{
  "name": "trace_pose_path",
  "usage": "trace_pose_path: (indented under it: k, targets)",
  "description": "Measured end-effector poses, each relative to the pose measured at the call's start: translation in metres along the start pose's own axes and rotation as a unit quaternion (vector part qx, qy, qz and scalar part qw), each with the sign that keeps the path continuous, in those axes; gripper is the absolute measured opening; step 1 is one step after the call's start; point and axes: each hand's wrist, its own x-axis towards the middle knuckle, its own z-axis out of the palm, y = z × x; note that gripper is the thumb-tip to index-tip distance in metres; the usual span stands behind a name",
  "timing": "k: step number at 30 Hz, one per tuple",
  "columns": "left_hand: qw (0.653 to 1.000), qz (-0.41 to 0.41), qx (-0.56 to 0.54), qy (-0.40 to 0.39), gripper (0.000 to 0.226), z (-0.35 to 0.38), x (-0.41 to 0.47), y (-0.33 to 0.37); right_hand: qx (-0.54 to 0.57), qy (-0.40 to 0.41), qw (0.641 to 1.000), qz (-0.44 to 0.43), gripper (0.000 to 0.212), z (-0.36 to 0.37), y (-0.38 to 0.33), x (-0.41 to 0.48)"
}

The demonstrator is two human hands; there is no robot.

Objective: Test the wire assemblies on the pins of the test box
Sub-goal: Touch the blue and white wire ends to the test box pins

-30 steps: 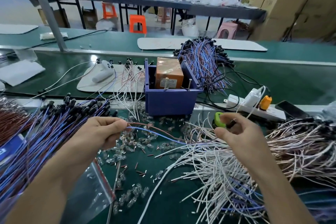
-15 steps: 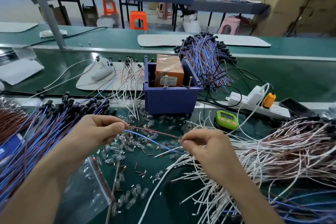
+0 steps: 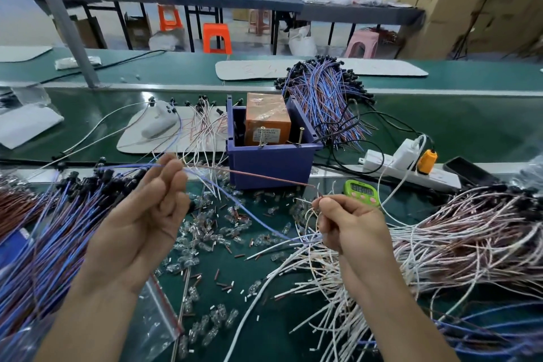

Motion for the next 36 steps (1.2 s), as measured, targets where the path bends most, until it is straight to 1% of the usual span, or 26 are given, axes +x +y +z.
trace_pose_path:
  k: [1,2,3,5,7,9,11,13,15,16,17,18,19,20,21,23,25,27,30,31,34,36]
  targets:
    - [0.995,0.04,0.054,0.068,0.024,0.001,0.004,-0.003,0.019,0.001,1.0,0.004,0.035,0.001,-0.002,-0.001]
    - [0.979,0.077,0.129,0.141,0.018,0.003,0.007,-0.006,0.045,-0.001,0.999,0.007,0.035,0.002,-0.004,-0.002]
    - [0.96,0.093,0.182,0.191,0.016,0.005,0.008,-0.008,0.077,-0.006,0.997,0.007,0.034,0.002,-0.007,-0.002]
    - [0.931,0.117,0.231,0.256,0.013,0.009,0.009,-0.011,0.129,-0.015,0.991,-0.003,0.032,-0.001,-0.016,-0.002]
    - [0.913,0.148,0.235,0.3,0.015,0.012,0.008,-0.01,0.136,-0.02,0.99,-0.015,0.028,-0.004,-0.025,-0.001]
    - [0.915,0.169,0.219,0.294,0.022,0.019,0.006,-0.007,0.083,-0.021,0.996,-0.031,0.026,-0.007,-0.032,0.001]
    - [0.908,0.202,0.242,0.274,0.029,0.027,0.005,-0.004,-0.011,-0.022,0.998,-0.054,0.026,-0.008,-0.037,0.004]
    - [0.873,0.274,0.309,0.259,0.027,0.039,0.004,-0.005,-0.116,-0.022,0.989,-0.093,0.022,-0.007,-0.038,0.006]
    - [0.824,0.333,0.4,0.223,0.016,0.055,0.001,-0.008,-0.202,-0.039,0.969,-0.136,0.018,-0.004,-0.04,0.005]
    - [0.802,0.335,0.455,0.196,0.014,0.064,0.001,-0.012,-0.216,-0.058,0.963,-0.148,0.016,-0.002,-0.041,0.004]
    - [0.786,0.317,0.503,0.168,0.017,0.071,0.002,-0.018,-0.21,-0.083,0.963,-0.148,0.013,0.0,-0.043,0.003]
    - [0.785,0.285,0.532,0.143,0.02,0.078,0.004,-0.026,-0.193,-0.107,0.965,-0.142,0.012,0.002,-0.044,0.002]
    - [0.798,0.241,0.538,0.127,0.022,0.084,0.006,-0.035,-0.168,-0.124,0.969,-0.132,0.012,0.004,-0.044,0.003]
    - [0.821,0.195,0.523,0.122,0.024,0.089,0.007,-0.044,-0.137,-0.131,0.974,-0.121,0.013,0.006,-0.043,0.004]
    - [0.848,0.152,0.493,0.123,0.027,0.093,0.008,-0.054,-0.107,-0.128,0.98,-0.11,0.016,0.009,-0.042,0.005]
    - [0.897,0.08,0.414,0.137,0.029,0.098,0.01,-0.069,-0.06,-0.096,0.989,-0.092,0.024,0.016,-0.039,0.006]
    - [0.929,0.042,0.334,0.155,0.023,0.101,0.012,-0.079,-0.023,-0.056,0.996,-0.07,0.03,0.025,-0.033,0.006]
    - [0.951,0.025,0.257,0.173,0.016,0.105,0.013,-0.085,0.008,-0.025,0.998,-0.055,0.035,0.032,-0.025,0.005]
    - [0.969,0.023,0.153,0.194,0.013,0.111,0.015,-0.093,0.033,-0.016,0.998,-0.051,0.035,0.043,-0.015,0.0]
    - [0.969,0.031,0.142,0.202,0.014,0.113,0.016,-0.095,0.04,-0.011,0.998,-0.052,0.033,0.046,-0.013,-0.001]
    - [0.952,0.064,0.185,0.236,0.017,0.117,0.019,-0.099,0.072,0.018,0.996,-0.046,0.027,0.054,-0.009,-0.005]
    - [0.951,0.079,0.165,0.248,0.017,0.119,0.022,-0.098,0.085,0.001,0.996,-0.034,0.026,0.056,-0.007,-0.009]
